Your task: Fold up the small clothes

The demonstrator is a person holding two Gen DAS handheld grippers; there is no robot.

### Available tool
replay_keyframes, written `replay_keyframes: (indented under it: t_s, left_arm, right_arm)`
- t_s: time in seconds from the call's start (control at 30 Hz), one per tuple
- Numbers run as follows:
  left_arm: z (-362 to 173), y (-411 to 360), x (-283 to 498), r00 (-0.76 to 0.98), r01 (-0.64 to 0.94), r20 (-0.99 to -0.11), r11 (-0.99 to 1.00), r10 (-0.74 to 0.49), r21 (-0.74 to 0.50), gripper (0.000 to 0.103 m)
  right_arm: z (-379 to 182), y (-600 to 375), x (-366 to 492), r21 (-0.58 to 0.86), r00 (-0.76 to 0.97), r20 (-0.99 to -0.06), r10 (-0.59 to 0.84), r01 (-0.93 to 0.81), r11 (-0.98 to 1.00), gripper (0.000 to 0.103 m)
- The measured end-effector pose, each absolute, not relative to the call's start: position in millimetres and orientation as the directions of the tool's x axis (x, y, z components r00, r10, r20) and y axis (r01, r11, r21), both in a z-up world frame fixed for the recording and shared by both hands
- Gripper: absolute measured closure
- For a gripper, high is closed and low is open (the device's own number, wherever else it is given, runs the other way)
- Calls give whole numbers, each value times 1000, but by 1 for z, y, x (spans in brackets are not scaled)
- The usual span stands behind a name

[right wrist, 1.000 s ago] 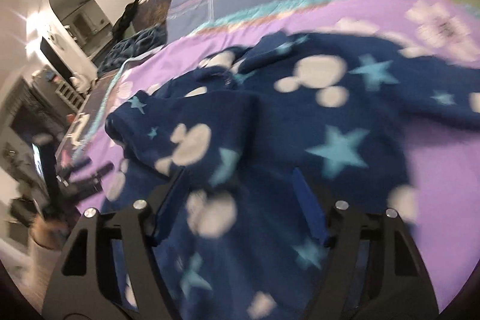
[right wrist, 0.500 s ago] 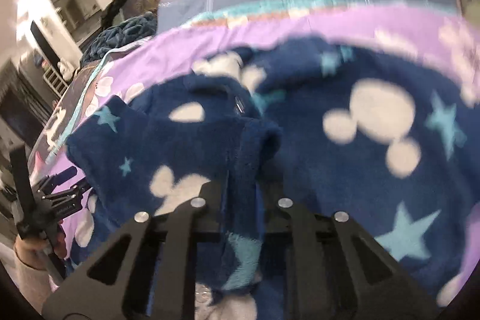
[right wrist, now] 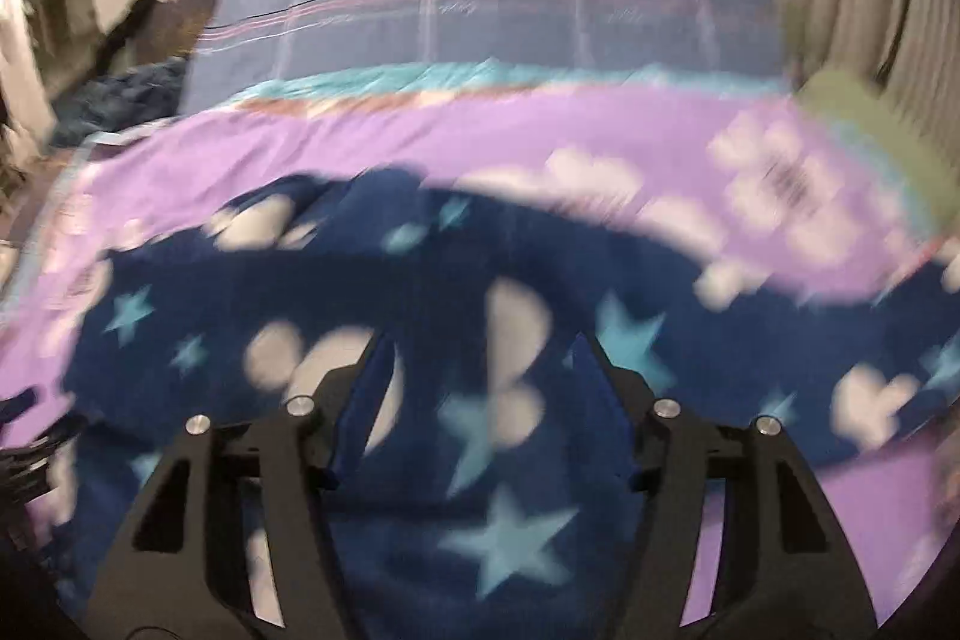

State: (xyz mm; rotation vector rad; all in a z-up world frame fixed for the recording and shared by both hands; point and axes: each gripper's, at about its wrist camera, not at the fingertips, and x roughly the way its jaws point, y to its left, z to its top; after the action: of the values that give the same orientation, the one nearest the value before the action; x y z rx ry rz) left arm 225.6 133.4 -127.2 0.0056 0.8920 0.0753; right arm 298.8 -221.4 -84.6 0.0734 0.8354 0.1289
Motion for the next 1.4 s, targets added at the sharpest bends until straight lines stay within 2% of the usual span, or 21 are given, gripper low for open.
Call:
replay_keyframes:
  t_s: [0.07,0.17,0.27,0.4,0.43,0.5,0.53,0.57,0.6,0.63,0.67,0.7,0.77,0.8,0.87,0.97,1.07,1.23,1.3,1.37,1.4]
  left_arm:
    - [-117,133,221,655,-79,-752,996,75,30,12]
    - [-94,127,214,716,-56,-698,998,23,-24,29]
    - [-78,105,218,748,7,-663,999,-33,-41,33]
    - [-99,74,243,700,82,-709,996,-90,-45,33]
    - [-119,69,255,658,81,-748,996,-85,-42,33]
    - [-147,65,266,617,72,-784,997,-72,-35,27]
    - [-149,60,264,641,79,-766,997,-54,-5,27]
    - [-146,57,263,645,78,-763,997,-42,11,27]
    - [-145,56,262,647,77,-762,997,-34,22,27]
    - [-146,55,261,650,78,-759,997,-33,24,27]
    - [-147,56,261,651,78,-758,997,-38,17,27]
    - [-147,57,261,650,78,-759,997,-45,7,26]
    - [-147,59,262,650,78,-759,997,-49,2,26]
    - [-148,58,261,651,78,-758,997,-46,6,26]
    - [-147,58,261,653,77,-757,997,-39,14,26]
    - [-147,59,258,655,77,-754,997,-42,11,26]
    - [-148,60,258,656,77,-753,997,-44,9,26]
    - [-147,60,258,657,77,-753,997,-45,8,26]
    - [-147,60,257,658,77,-752,997,-46,6,26]
    - [-147,60,258,657,77,-752,997,-45,7,26]
    - [-147,60,257,657,77,-752,997,-45,8,26]
  right_arm:
    - [-90,-218,293,158,648,-732,210,-139,978,52]
    - [-102,-207,295,275,588,-734,338,-198,941,63]
    - [-133,-194,304,249,543,-794,274,-121,961,68]
    - [-136,-186,294,201,576,-784,232,-117,973,65]
    - [-135,-187,293,213,567,-788,240,-114,970,63]
    - [-139,-198,293,316,515,-794,323,-104,943,52]
    - [-140,-204,292,390,466,-790,399,-121,913,37]
    - [-139,-208,291,423,443,-782,438,-137,896,36]
    - [-131,-220,284,427,454,-775,439,-134,894,43]
    - [-121,-232,274,403,496,-767,407,-120,907,61]
    - [-111,-243,267,375,545,-753,368,-104,921,64]
    - [-96,-264,254,339,628,-716,303,-67,939,61]
    - [-72,-312,235,315,749,-642,161,67,947,39]
    - [-62,-350,224,326,798,-601,48,190,926,39]
    - [-58,-416,211,352,796,-584,-158,424,835,39]
    - [-75,-488,207,361,684,-656,-319,655,663,40]
    - [-87,-518,215,377,653,-682,-329,699,607,41]
    - [-91,-542,237,394,643,-654,-399,739,546,42]
    - [-95,-550,244,447,646,-664,-376,746,493,57]
    - [-101,-560,248,507,669,-664,-333,731,456,92]
    - [-100,-563,251,538,690,-658,-301,711,454,94]
